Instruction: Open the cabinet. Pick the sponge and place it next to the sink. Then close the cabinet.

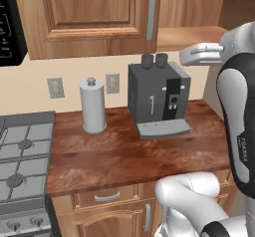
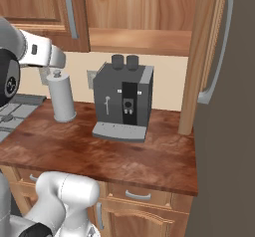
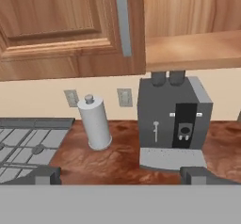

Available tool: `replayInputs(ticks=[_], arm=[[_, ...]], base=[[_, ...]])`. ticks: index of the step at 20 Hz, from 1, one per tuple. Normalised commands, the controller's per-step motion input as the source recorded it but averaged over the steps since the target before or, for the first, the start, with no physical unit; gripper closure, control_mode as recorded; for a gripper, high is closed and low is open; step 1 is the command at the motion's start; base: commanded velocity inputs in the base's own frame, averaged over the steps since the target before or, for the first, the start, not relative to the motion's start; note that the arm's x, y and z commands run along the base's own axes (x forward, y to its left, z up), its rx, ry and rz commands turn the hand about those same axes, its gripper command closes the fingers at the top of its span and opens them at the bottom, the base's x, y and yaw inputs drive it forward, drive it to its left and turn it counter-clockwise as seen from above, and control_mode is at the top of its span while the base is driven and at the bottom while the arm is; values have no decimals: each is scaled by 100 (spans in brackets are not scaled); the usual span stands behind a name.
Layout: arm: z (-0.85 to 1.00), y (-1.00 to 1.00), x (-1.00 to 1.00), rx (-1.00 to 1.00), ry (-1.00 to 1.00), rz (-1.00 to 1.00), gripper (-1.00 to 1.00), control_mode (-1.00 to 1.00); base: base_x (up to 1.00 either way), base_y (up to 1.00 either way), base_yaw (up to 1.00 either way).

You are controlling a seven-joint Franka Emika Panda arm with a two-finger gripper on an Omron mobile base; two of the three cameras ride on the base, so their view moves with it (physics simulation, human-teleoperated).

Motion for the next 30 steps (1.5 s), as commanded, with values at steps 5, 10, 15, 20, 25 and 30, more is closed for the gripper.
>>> replayInputs(ticks=[5, 10, 15, 20, 25, 30], arm=[[0, 10, 32, -7, 0, 0, -100, -100], [10, 4, 17, -4, 0, 0, -100, -100], [26, 0, 8, -1, 0, -1, -100, -100], [14, 0, 22, 0, -2, -4, -100, -100], [0, 0, 41, 0, -7, -8, -100, -100], [0, 0, 42, 0, -11, -8, -100, -100]], base=[[0, 0, 0], [0, 0, 0], [0, 0, 0], [0, 0, 0], [0, 0, 0], [0, 0, 0]])
